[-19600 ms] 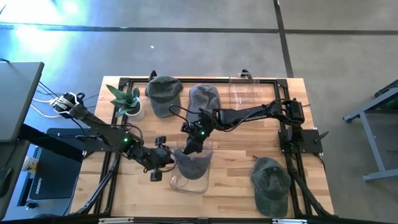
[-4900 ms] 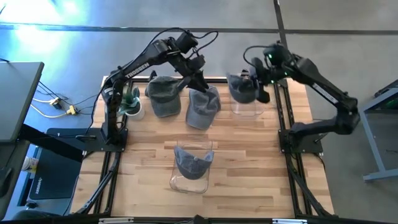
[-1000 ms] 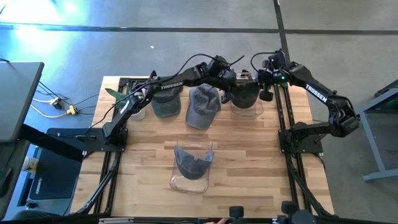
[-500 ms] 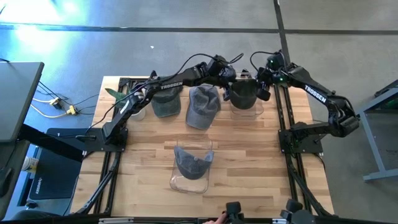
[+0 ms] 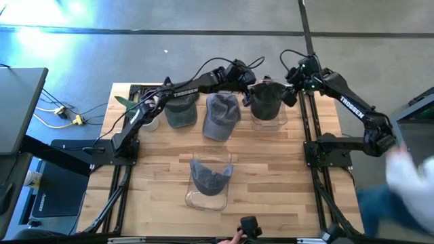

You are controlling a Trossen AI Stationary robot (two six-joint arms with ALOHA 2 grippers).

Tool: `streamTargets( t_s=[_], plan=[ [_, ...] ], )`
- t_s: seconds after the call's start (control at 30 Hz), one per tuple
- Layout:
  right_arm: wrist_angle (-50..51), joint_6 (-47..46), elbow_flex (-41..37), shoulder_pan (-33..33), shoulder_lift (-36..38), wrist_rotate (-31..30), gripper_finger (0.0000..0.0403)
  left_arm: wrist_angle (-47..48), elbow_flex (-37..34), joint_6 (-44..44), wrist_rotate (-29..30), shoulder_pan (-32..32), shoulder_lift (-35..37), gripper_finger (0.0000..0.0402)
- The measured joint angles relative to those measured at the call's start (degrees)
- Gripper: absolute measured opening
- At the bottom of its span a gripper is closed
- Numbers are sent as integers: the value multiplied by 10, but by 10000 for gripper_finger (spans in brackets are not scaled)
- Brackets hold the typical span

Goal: Pick & Place hat
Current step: Put the bottom black cap into the top transparent bin

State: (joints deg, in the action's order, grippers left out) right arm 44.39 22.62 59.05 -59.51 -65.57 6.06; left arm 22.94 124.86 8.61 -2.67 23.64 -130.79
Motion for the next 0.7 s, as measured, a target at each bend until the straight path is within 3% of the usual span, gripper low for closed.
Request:
streamTargets(
  t_s=[0.1, 0.2, 0.3, 0.47, 0.6, 0.7],
  plan=[
    [25, -57, 10, -1, 6, 30, 232, 33, 21, 1, 5, 0, 6, 191],
    [31, -103, 11, -2, 3, 110, 215, 105, 61, -1, 5, 2, 4, 191],
    [8, -127, 11, -1, -9, 168, 195, 104, 76, 0, -3, 4, 7, 191],
    [-82, -216, 11, -3, -34, 125, 161, 105, 74, 10, 13, 4, 3, 191],
    [-159, -309, 23, -23, -74, 179, 149, 90, 75, 21, -2, 4, 4, 191],
    [-174, -332, 68, -44, -136, 184, 149, 91, 75, 21, -47, 4, 4, 191]
  ],
)
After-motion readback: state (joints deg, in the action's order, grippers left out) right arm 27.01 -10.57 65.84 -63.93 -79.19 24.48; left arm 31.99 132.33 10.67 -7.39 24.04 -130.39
